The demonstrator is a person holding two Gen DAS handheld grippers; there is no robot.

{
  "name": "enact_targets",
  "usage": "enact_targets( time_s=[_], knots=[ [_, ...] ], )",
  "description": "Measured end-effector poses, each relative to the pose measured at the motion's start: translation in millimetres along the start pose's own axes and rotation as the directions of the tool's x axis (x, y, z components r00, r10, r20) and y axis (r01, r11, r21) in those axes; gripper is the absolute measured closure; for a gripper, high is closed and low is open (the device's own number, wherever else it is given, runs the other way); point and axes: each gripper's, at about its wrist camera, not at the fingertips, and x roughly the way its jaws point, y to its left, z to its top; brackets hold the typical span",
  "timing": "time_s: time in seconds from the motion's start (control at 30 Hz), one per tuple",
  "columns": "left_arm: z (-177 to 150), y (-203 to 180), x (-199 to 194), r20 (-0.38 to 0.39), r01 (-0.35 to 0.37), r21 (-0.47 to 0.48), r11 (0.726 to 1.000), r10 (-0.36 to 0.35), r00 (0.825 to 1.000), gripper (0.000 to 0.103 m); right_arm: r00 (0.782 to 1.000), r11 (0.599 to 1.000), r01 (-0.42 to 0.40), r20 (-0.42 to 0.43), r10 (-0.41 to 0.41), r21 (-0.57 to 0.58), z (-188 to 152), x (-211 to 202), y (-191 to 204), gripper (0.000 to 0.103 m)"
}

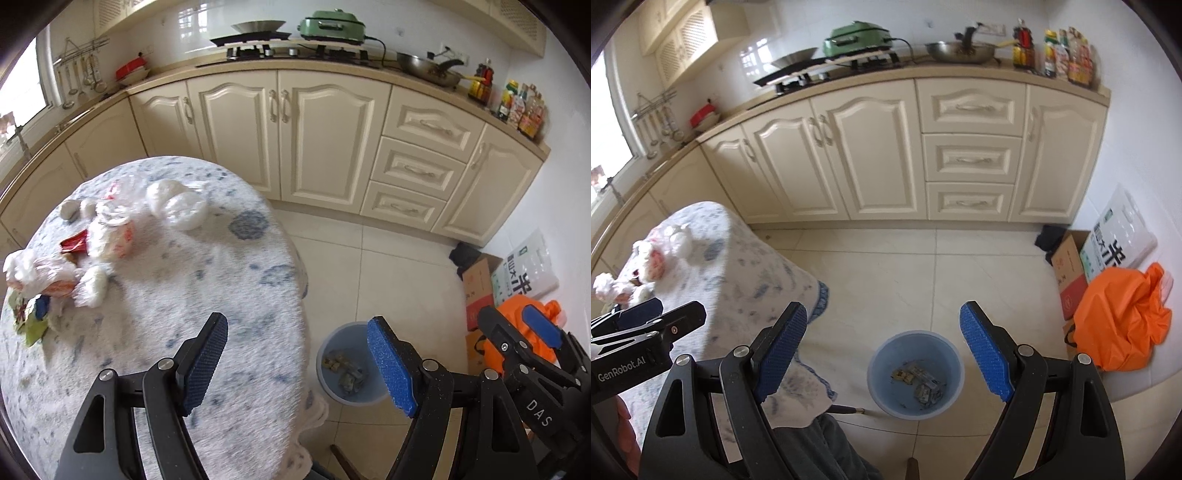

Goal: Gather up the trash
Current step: 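Swing both open tools back over the table of packages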

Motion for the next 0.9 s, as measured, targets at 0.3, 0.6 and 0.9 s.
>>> enact_targets(
  time_s=[0.3, 0.6, 0.9],
  knots=[
    [-23.4, 71.6, -47.6, 0.044, -0.093, -0.149, 0.984, 0.101, 0.994, 0.029, 0.991, 0.978, -0.13, 0.01, 0.134, -0.165, 4.9, -6.9, 80.5, 0.016],
    [-53.6, 148.2, -90.5, 0.043, -0.196, -0.336, 0.921, 0.223, 0.974, 0.028, 0.959, 0.898, -0.276, -0.032, 0.282, -0.343, 2.7, -5.1, 180.0, 0.016],
    [-80.1, 213.3, -112.4, -0.016, -0.279, -0.493, 0.824, 0.312, 0.95, 0.028, 0.916, 0.755, -0.384, -0.119, 0.382, -0.531, -11.8, 5.4, 280.8, 0.016]
  ],
)
